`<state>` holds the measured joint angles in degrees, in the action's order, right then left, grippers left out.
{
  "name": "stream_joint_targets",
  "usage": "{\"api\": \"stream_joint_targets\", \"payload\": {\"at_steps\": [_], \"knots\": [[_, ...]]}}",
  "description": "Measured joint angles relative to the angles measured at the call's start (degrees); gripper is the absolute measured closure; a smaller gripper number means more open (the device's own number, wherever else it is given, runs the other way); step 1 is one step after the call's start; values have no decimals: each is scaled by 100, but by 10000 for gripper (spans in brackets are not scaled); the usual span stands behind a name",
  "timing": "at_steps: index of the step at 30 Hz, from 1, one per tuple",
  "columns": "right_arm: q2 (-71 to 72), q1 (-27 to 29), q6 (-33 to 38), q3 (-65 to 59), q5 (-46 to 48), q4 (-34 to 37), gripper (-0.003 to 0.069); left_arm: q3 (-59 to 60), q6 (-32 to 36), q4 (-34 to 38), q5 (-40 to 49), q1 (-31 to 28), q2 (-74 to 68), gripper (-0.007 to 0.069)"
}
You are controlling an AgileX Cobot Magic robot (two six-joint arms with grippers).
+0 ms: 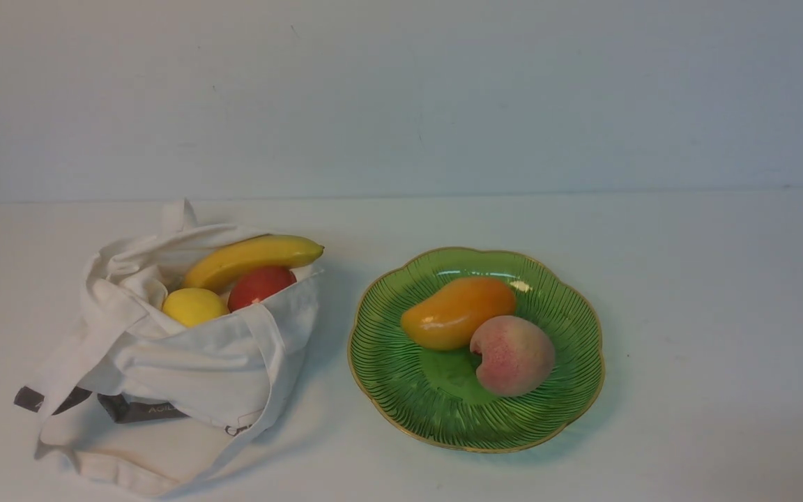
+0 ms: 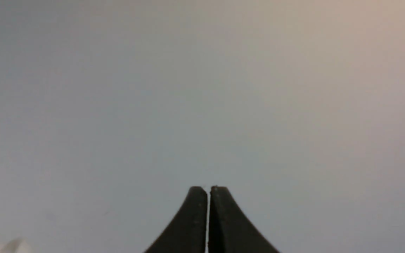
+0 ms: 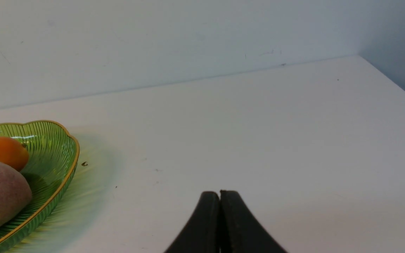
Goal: Take the fruit out of the cloth bag on the white table and place them on a plate.
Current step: 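Reach into the white bag and grasp the banana with the left gripper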
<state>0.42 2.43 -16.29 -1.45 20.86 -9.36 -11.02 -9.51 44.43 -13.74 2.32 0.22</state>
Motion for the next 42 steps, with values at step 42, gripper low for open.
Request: {"api": "stream_joint_targets", "payload": {"at_steps": [42], "knots": [[0,0,0,0,0,0,674,-7485,5141,-2931,6774,561,-10734,631]]}}
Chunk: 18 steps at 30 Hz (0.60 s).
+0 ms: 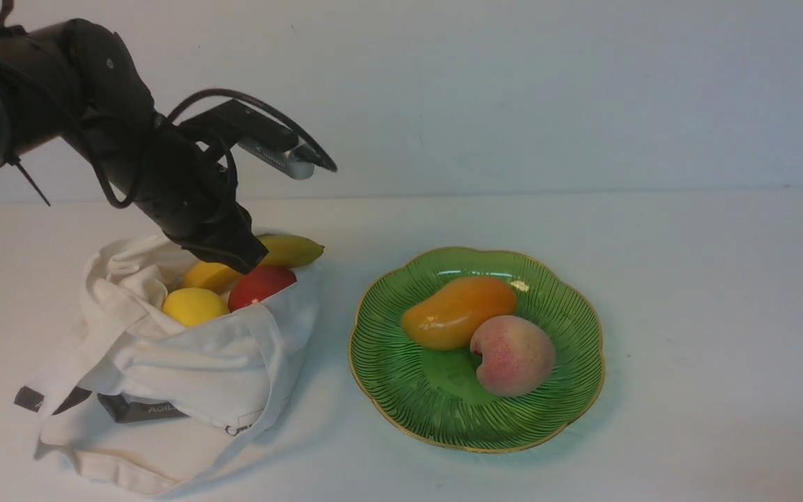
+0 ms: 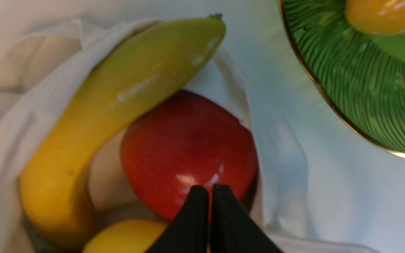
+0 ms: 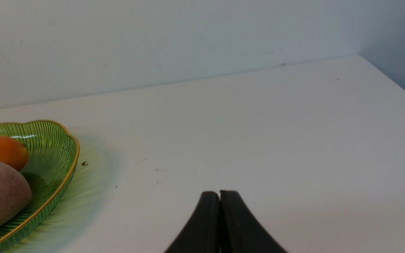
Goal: Take the fruit out of the cloth bag on the white table and place them on a plate.
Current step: 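Reach into the white bag and grasp the banana with the left gripper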
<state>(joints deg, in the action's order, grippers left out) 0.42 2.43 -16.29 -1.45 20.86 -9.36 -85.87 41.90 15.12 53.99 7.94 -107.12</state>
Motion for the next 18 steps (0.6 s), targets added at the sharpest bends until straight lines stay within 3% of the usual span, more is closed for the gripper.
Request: {"api": "stream_joint_targets", "payload": {"at_steps": [8,13,18], "knots": [[0,0,0,0,0,0,674,0,91,-114,-851,18,-307,572],[0,0,0,0,0,0,674,0,91,-121,-1091,18,-535,421],[0,0,0,0,0,0,674,0,105,-121,-1325,18,-594,212]]}}
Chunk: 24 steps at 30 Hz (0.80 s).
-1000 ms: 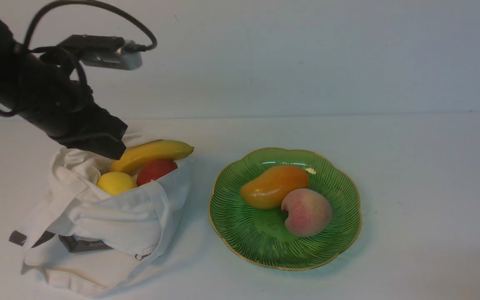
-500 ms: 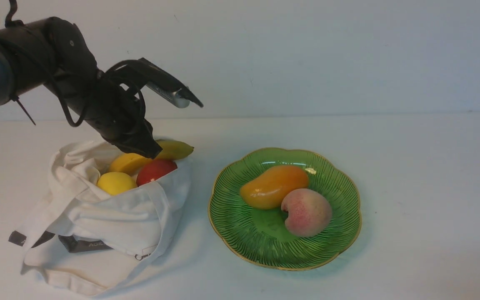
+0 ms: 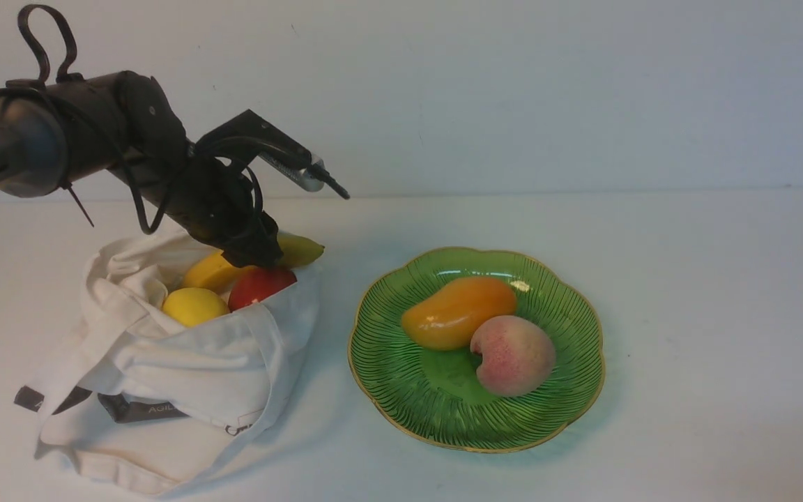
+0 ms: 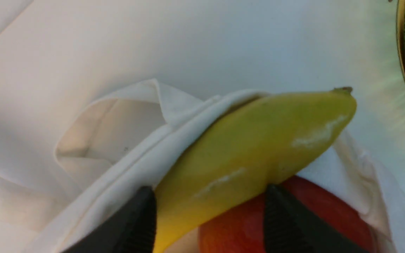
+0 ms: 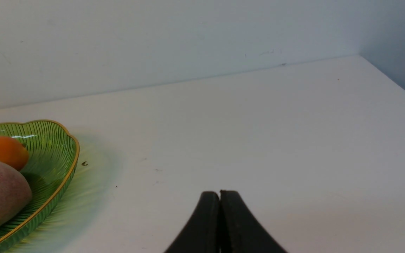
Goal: Take the fruit out of the cloth bag on the white table and place them on a plate.
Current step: 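Reach into the white bag and grasp the banana with the left gripper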
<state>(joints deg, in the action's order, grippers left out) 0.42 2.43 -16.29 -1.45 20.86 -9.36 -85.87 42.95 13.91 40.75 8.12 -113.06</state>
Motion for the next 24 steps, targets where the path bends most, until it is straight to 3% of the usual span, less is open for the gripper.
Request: {"api": "stream_joint_targets", "payload": {"at_steps": [4,7,24], "knots": [[0,0,0,0,0,0,674,0,47,0,-203,0,-41,79],[0,0,0,0,0,0,674,-7,200,6,-251,0,-76,49],[0,0,0,0,0,0,674,-33,643,6,-183,197,69,41]]}}
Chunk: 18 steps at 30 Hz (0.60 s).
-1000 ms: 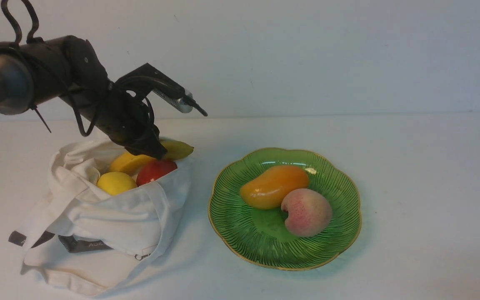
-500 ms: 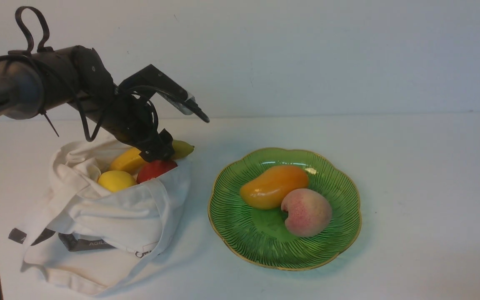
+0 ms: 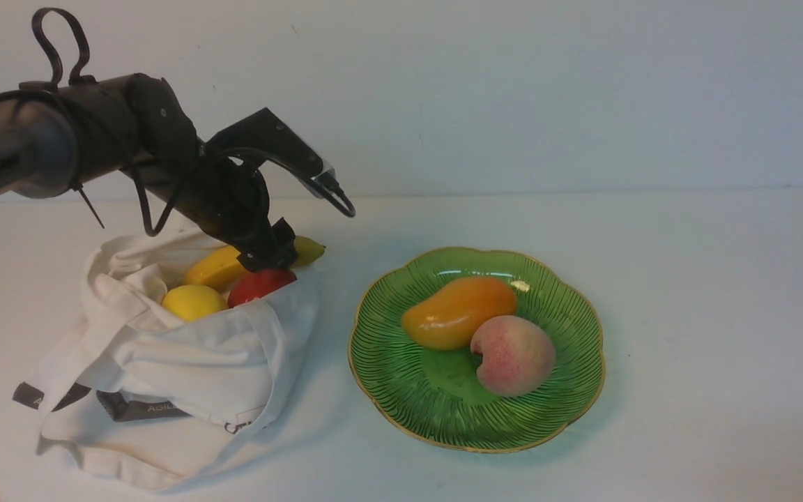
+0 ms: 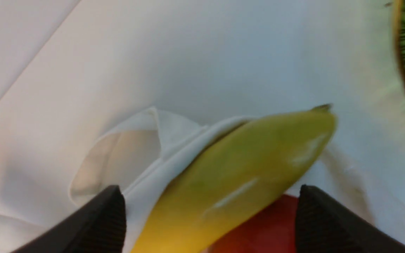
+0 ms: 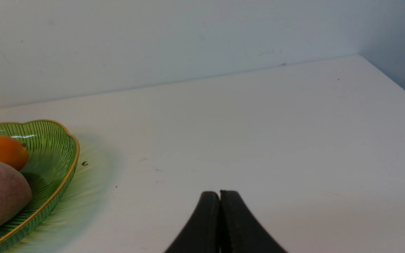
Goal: Take the fruit out of the cloth bag on the white table and place them on a plate.
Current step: 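Reach into the white bag and grasp the banana with the left gripper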
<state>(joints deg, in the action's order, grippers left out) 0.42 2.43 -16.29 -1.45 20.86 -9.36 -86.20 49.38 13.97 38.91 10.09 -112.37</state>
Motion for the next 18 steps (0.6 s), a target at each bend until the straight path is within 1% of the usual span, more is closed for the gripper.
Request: {"api": "stream_joint_targets", "payload": {"at_steps": [7,18], "knots": [[0,0,0,0,0,-12,674,-2,615,0,5,333,158,41],[0,0,0,0,0,-12,674,-2,682,0,-462,374,-256,41]]}}
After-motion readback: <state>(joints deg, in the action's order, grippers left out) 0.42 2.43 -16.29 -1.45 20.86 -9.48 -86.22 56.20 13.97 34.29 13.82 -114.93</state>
